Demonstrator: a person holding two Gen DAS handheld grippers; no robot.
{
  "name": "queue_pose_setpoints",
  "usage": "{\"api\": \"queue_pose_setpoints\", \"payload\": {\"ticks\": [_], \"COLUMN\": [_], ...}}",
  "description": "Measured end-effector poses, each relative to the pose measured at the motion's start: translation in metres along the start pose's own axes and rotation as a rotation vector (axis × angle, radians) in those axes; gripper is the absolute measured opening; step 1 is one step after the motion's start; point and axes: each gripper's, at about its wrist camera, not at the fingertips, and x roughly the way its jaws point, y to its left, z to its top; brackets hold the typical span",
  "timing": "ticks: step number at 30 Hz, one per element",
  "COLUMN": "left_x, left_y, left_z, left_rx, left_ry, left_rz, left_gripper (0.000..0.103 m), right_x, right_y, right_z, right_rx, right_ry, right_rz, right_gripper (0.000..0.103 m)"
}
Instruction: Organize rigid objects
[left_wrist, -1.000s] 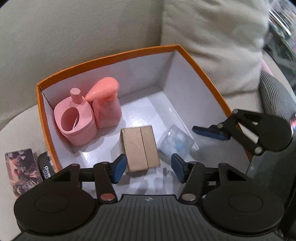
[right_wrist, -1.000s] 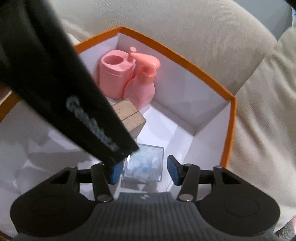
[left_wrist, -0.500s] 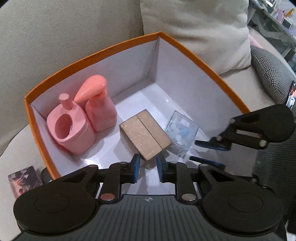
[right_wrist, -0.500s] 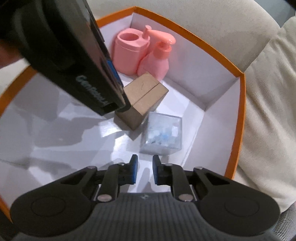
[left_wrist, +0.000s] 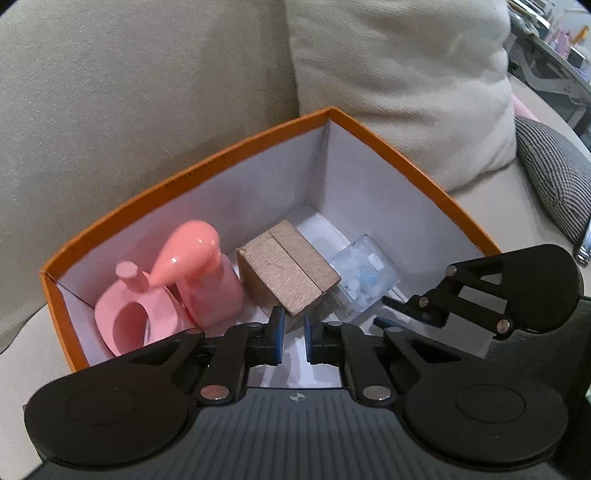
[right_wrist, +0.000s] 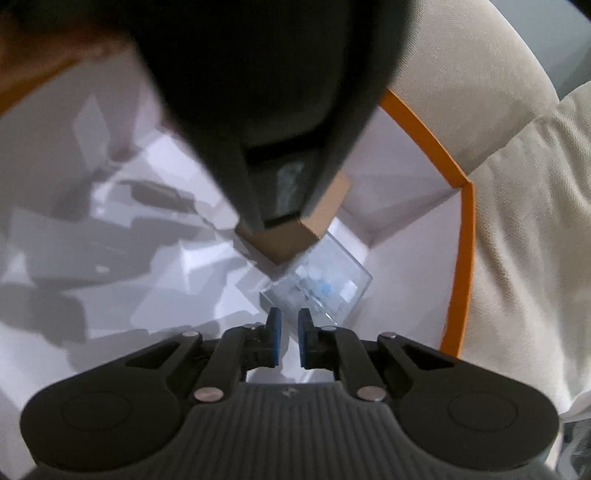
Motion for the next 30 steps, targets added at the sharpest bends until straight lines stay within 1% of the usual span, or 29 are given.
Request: {"api": "queue_pose_setpoints", "payload": {"ticks": [4,6,8,9,10,12,15,16,18,19,20,22,23,26,30], "left_x": [-0.002,-0.004,-0.008,-0.011,-0.015,-0.023,-0.031,-0.034,-0.039,-0.042,-0.045,-0.049,-0.052,-0.060,-0.070], "left_y": [0.006,0.011,0.014,0.014,0.015,0.016,0.018,0.017,0.017,0.017,0.018,0.020,0.020,0.026,0.032], "left_z": [0.000,-0.001,-0.002,-0.003,-0.004,-0.006,-0.010,-0.012,-0.015,-0.017,-0.018,-0.022,-0.023,-0.027,-0.031], "left_rx": [-0.037,-0.053,-0.057,-0.052,-0.047,-0.045,-0.058,-0.065,-0.079,-0.087,-0.095,-0.114,-0.120,-0.140,-0.174], "left_ry": [-0.017,-0.009,-0.005,-0.007,-0.009,-0.014,-0.024,-0.026,-0.035,-0.042,-0.045,-0.051,-0.055,-0.067,-0.096], "left_rz": [0.012,-0.005,-0.019,-0.020,-0.019,-0.019,-0.029,-0.028,-0.022,-0.020,-0.020,-0.026,-0.028,-0.023,-0.021], "left_gripper": [0.011,0.011,0.012,0.012,0.012,0.012,0.012,0.012,0.012,0.012,0.012,0.012,0.012,0.012,0.012], "right_x": [0.003,0.011,0.008,0.006,0.006,-0.005,-0.008,-0.013,-0.013,-0.012,-0.002,0.007,0.011,0.017,0.025], "right_y": [0.002,-0.002,-0.001,-0.001,-0.004,-0.014,-0.041,-0.047,-0.059,-0.061,-0.062,-0.062,-0.062,-0.066,-0.072], "right_z": [0.002,0.003,0.002,0.001,-0.002,-0.006,-0.007,-0.006,-0.003,0.001,0.007,0.015,0.019,0.030,0.040], "right_rx": [-0.023,-0.036,-0.054,-0.056,-0.048,0.018,0.175,0.227,0.309,0.328,0.321,0.285,0.274,0.262,0.278], "right_ry": [-0.002,-0.015,-0.022,-0.026,-0.026,-0.015,0.015,0.022,0.042,0.056,0.065,0.082,0.088,0.100,0.082], "right_rz": [-0.036,-0.051,-0.065,-0.058,-0.037,0.039,0.180,0.222,0.288,0.300,0.295,0.265,0.264,0.278,0.288], "right_gripper": [0.008,0.008,0.008,0.008,0.008,0.009,0.009,0.007,0.007,0.007,0.008,0.008,0.008,0.007,0.007]}}
